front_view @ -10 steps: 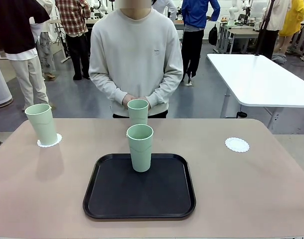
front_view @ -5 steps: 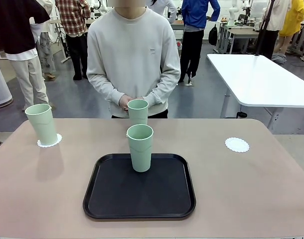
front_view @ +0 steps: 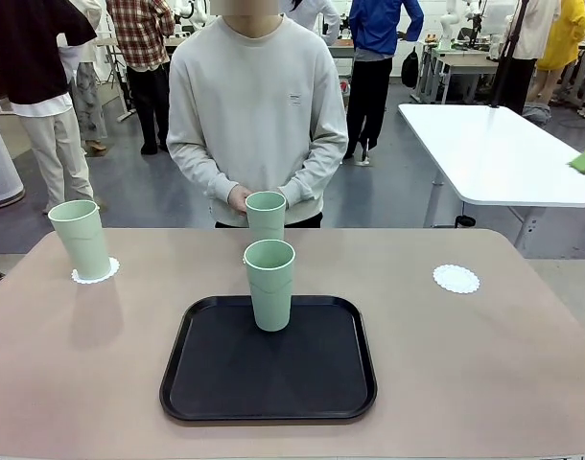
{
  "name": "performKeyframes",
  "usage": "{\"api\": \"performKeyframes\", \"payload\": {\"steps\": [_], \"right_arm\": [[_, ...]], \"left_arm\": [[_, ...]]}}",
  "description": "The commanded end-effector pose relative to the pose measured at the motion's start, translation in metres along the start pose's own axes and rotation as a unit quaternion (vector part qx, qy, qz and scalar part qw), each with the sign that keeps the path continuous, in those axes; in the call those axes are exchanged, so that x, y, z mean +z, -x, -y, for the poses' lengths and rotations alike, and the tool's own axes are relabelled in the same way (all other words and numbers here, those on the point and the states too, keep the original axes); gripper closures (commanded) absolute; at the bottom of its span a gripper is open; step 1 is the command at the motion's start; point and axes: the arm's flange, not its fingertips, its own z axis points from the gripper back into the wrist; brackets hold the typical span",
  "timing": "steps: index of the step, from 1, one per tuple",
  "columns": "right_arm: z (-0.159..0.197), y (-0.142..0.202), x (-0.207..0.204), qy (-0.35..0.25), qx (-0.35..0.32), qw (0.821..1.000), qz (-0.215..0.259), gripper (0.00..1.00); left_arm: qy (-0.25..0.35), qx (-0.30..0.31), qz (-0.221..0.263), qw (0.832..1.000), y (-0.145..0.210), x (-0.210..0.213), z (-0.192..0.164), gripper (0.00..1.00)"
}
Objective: Place coasters on the table and set cups on them.
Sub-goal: Take one Reusable plastic cup from the Flat Tray and place it on a coaster set by the human.
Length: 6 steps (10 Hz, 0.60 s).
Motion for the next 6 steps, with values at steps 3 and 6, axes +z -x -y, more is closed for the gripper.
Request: {"api": "performKeyframes", "payload": {"steps": [3,6], "right_arm": [[-0.054,-0.056,-0.113,0.173,0.193,0.966,-0.018,0.0],[-0.104,-0.054,-0.198,0.234,0.319,0.918,-0.008,0.0]], "left_arm": [[0.003,-0.004,0.005,1.0,0.001,0.001,0.0,0.0],[0.003,-0.004,0.005,1.0,0.001,0.001,0.0,0.0]]}}
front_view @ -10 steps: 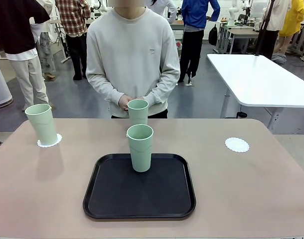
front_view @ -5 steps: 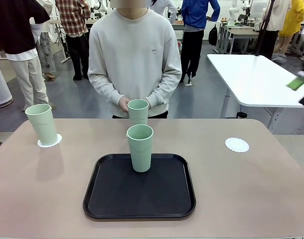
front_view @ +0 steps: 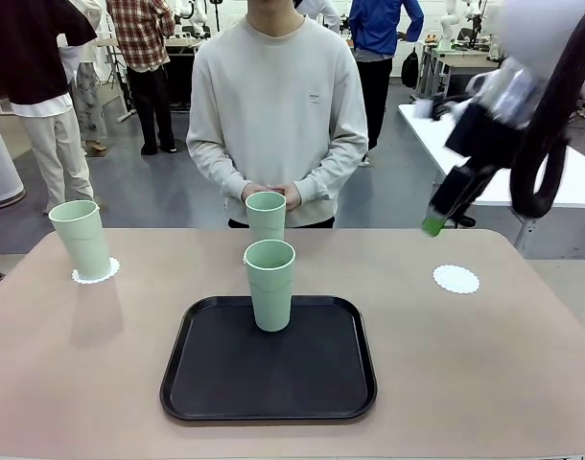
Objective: Place coasters on the table and set cups on them.
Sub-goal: Take one Reusable plastic cup from the Flat Tray and place it on a coaster set by the human.
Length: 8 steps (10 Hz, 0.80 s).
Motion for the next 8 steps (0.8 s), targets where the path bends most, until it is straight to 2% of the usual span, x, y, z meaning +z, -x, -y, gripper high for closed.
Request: {"api": "performKeyframes", "payload": {"steps": [1,2,3,7,8], "right_arm": [[-0.011,0.003,-0.024,0.066,0.044,0.996,0.035,0.0],[-0.015,0.003,-0.031,0.053,0.042,0.997,0.033,0.0],[-0.017,-0.006,-0.015,0.028,0.03,0.999,0.014,0.0],[-0.017,-0.006,-0.015,0.028,0.03,0.999,0.014,0.0],[-0.016,-0.003,-0.018,0.026,0.032,0.999,0.027,0.0]], "left_arm": [[0.004,-0.004,0.005,1.0,0.001,0.001,0.001,0.0],[0.004,-0.004,0.005,1.0,0.001,0.001,0.001,0.0],[0.004,-0.004,0.005,1.0,0.001,0.001,0.001,0.0],[0.004,-0.004,0.005,1.0,0.001,0.001,0.001,0.0],[0.004,-0.004,0.005,1.0,0.001,0.001,0.001,0.0]]}}
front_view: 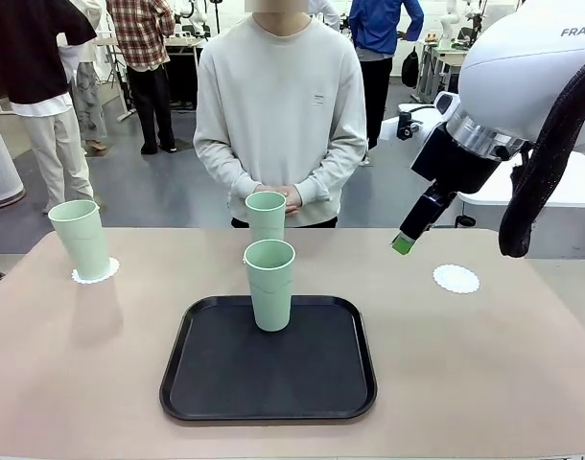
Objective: Place coasters on the table and set cups on them.
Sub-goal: Take one Reusable plastic cup from the Flat Tray and place it on a coaster set by the human.
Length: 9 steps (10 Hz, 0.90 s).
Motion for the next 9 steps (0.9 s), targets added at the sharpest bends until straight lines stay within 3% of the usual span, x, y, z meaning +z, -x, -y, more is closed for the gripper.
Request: {"api": "performKeyframes", "payload": {"steps": [1,2,3,4,7,8,9], "right_arm": [[0.012,0.0,-0.017,-0.119,0.121,0.978,0.121,0.0],[0.03,-0.01,-0.038,-0.182,0.208,0.934,0.226,0.0],[0.048,-0.017,-0.061,-0.267,0.259,0.874,0.312,0.0],[0.062,-0.02,-0.074,-0.315,0.289,0.827,0.366,0.0],[0.071,-0.005,-0.118,-0.346,0.357,0.766,0.409,0.0],[0.07,-0.003,-0.129,-0.347,0.362,0.759,0.415,0.0],[0.069,0.001,-0.137,-0.317,0.358,0.772,0.42,0.0]], "left_arm": [[0.004,-0.004,0.005,1.0,0.0,0.001,0.001,0.0],[0.004,-0.004,0.005,1.0,0.0,0.001,0.001,0.0],[0.004,-0.004,0.005,1.0,0.0,0.001,0.001,0.0],[0.004,-0.004,0.005,1.0,0.0,0.001,0.001,0.0],[0.004,-0.004,0.005,1.0,0.0,0.001,0.001,0.0],[0.004,-0.004,0.005,1.0,0.0,0.001,0.001,0.0],[0.004,-0.004,0.005,1.0,0.0,0.001,0.001,0.0]]}}
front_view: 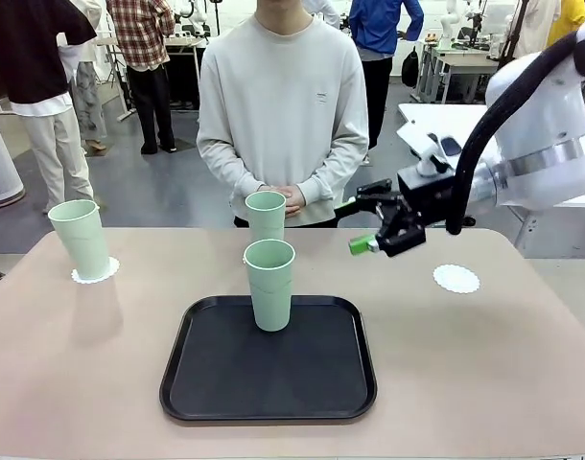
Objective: Place coasters on the table and set cups on them.
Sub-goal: Take one Reusable plastic cup from the Flat Tray and place it on a coaster set by the human.
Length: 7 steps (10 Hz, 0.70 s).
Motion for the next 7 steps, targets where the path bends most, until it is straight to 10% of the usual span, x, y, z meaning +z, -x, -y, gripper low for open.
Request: {"api": "performKeyframes", "payload": {"steps": [1,7], "right_arm": [[0.019,0.034,-0.009,-0.026,0.004,1.0,-0.004,0.0],[0.006,0.061,-0.03,0.076,-0.01,0.997,-0.031,0.0]], "left_arm": [[0.004,-0.005,0.005,1.0,0.0,0.001,0.001,0.0],[0.004,-0.005,0.005,1.0,0.0,0.001,0.001,0.0]]}}
